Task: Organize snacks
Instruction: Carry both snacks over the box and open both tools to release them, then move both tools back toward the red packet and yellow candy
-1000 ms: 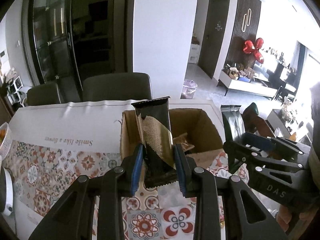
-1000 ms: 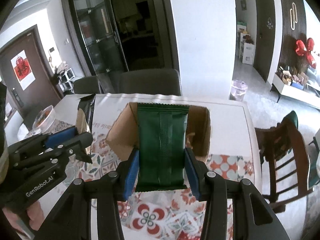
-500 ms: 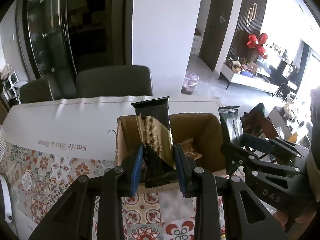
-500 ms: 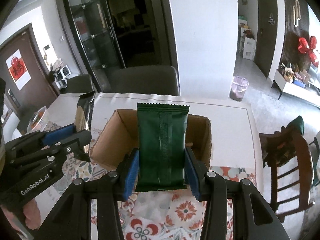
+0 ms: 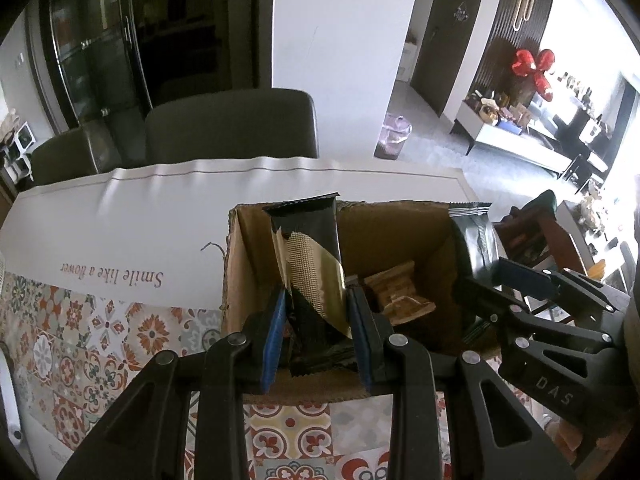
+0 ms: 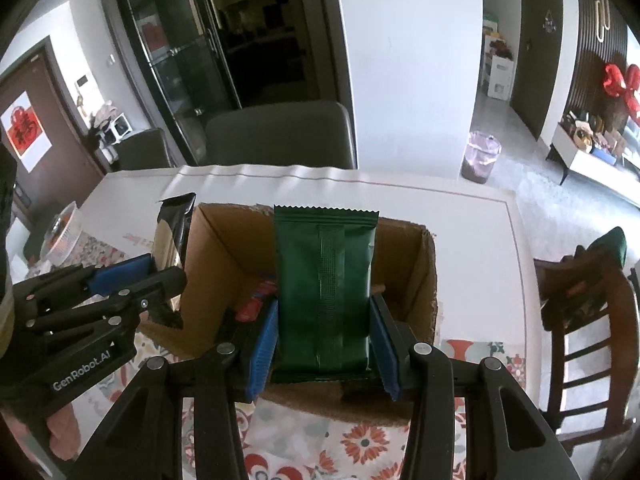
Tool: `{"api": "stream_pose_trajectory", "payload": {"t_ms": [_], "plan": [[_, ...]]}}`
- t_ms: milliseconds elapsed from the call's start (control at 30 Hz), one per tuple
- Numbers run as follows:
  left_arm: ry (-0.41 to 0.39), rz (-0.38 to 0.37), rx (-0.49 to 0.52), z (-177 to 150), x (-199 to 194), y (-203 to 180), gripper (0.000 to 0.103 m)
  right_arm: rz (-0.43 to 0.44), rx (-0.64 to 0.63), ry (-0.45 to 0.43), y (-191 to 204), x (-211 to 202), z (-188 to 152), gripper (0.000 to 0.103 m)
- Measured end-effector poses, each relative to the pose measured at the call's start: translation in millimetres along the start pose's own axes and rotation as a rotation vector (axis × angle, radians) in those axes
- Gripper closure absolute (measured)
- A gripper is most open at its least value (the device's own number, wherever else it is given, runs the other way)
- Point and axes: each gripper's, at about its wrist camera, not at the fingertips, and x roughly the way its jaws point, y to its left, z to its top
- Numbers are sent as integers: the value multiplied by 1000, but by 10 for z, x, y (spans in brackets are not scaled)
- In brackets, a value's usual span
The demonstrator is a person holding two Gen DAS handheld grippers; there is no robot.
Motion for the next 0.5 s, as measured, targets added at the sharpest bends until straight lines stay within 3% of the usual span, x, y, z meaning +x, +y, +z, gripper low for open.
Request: {"api": "stream_pose_trajectory", "payload": {"t_ms": [67,200,267,500], "plan": [[6,4,-5,9,41,9,69,-2,1,4,-17,47,4,57],[1,3,-1,30,53,21,49,-3,14,5,-50,101,13,50],[-13,22,-2,27,17,30,49,-5,20,-8,-64,77,2,35],[-70,54,10,-108,-275,16,48,-75,37,-43,-108,-105,-93,35]]}}
